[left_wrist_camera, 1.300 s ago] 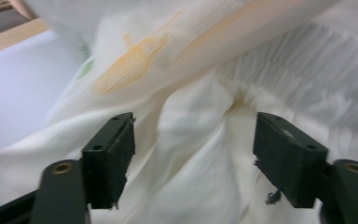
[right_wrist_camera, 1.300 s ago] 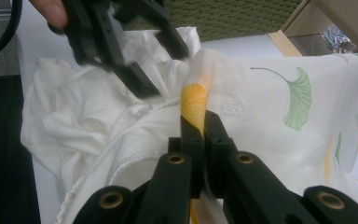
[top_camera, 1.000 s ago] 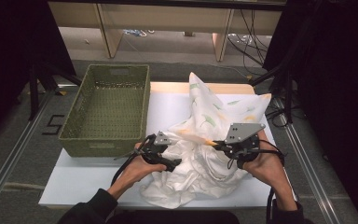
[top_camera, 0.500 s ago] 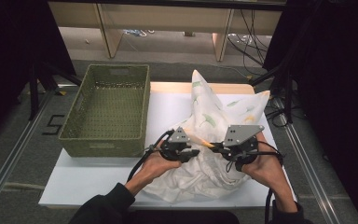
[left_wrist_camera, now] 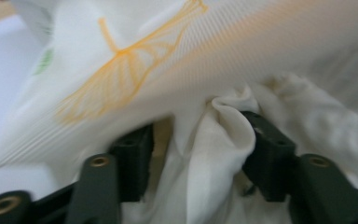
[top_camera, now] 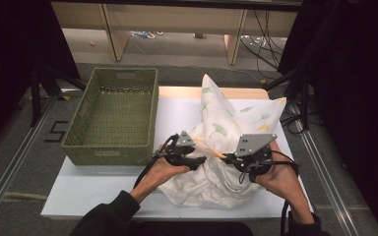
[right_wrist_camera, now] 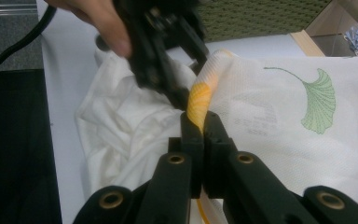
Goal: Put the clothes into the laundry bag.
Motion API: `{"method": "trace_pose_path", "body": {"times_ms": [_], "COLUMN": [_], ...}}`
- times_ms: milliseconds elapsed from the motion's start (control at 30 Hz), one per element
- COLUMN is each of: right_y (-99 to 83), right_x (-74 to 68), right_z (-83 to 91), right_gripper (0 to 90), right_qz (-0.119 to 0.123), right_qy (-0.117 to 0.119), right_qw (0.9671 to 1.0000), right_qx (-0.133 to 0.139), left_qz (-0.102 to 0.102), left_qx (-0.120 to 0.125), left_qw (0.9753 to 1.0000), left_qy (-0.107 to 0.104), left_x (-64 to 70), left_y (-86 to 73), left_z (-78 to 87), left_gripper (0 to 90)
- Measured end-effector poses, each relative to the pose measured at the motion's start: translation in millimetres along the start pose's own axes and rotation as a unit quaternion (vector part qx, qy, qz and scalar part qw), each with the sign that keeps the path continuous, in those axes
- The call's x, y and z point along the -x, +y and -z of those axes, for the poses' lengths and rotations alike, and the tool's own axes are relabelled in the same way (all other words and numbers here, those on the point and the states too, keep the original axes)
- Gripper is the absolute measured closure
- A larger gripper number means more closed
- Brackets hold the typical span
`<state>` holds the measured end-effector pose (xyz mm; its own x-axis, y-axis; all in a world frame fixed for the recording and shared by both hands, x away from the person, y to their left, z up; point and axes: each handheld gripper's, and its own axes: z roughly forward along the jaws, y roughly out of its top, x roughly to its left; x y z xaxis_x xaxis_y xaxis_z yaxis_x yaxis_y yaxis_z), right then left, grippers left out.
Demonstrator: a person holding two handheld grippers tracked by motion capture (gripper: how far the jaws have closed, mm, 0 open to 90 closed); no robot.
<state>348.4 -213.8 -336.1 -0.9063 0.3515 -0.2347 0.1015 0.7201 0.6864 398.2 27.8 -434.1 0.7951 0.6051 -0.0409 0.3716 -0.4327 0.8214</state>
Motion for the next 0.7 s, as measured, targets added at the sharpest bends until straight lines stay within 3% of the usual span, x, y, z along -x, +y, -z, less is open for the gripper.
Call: {"method": "trace_pose_path", "body": {"times_ms": [100, 167, 233, 267, 300, 367, 467, 533, 600, 700], "right_y": [0.5, 1.4, 1.8, 1.7, 1.5, 0.7, -0.3, -0.3, 0.8, 3.1], "right_x": [-0.6, -1.7, -1.8, -1.5, -1.1, -0.7, 0.0, 0.1, -1.9, -5.1], "right_z": [0.4, 0.0, -0.1, -0.2, -0.2, -0.3, -1.6, -1.4, 0.0, 1.2], "right_gripper": [90.0, 90.0, 90.0, 90.0, 90.0, 90.0, 90.0, 90.0, 90.0, 90.0], "right_qz": [-0.001, 0.0, 0.001, 0.002, 0.001, -0.001, -0.003, 0.0, -0.002, 0.003], "right_qy": [0.0, -0.001, -0.002, -0.003, -0.003, 0.0, 0.004, 0.001, 0.006, 0.006], "right_qw": [1.0, 1.0, 1.0, 1.0, 1.0, 1.0, 1.0, 1.0, 1.0, 1.0], "right_qx": [-0.001, -0.002, -0.002, -0.001, -0.001, 0.0, 0.001, 0.0, -0.001, -0.001], "left_qz": [-0.012, -0.006, 0.013, 0.032, 0.032, 0.041, 0.052, 0.037, 0.021, 0.034], "left_qx": [-0.002, -0.006, -0.021, -0.03, -0.028, -0.028, 0.003, 0.013, 0.025, 0.043], "left_qw": [0.9995, 0.9989, 0.9991, 0.9987, 0.9989, 0.9987, 0.9965, 0.996, 0.9968, 0.9957], "left_qy": [0.031, 0.046, 0.035, 0.027, 0.021, -0.009, -0.066, -0.08, -0.074, -0.075], "left_x": [-2.8, -9.0, -17.7, -20.1, -21.4, -19.7, -8.2, 1.2, 9.8, 11.1], "left_y": [-8.3, -13.5, -19.5, -22.6, -25.3, -28.7, -25.6, -18.1, -9.4, 3.6], "left_z": [12.5, 10.6, 1.5, -4.8, -9.2, -15.0, -15.5, -13.1, -13.3, -19.1], "left_gripper": [27.4, 22.2, 18.5, 16.8, 17.4, 34.7, 70.9, 78.6, 80.5, 81.2]}}
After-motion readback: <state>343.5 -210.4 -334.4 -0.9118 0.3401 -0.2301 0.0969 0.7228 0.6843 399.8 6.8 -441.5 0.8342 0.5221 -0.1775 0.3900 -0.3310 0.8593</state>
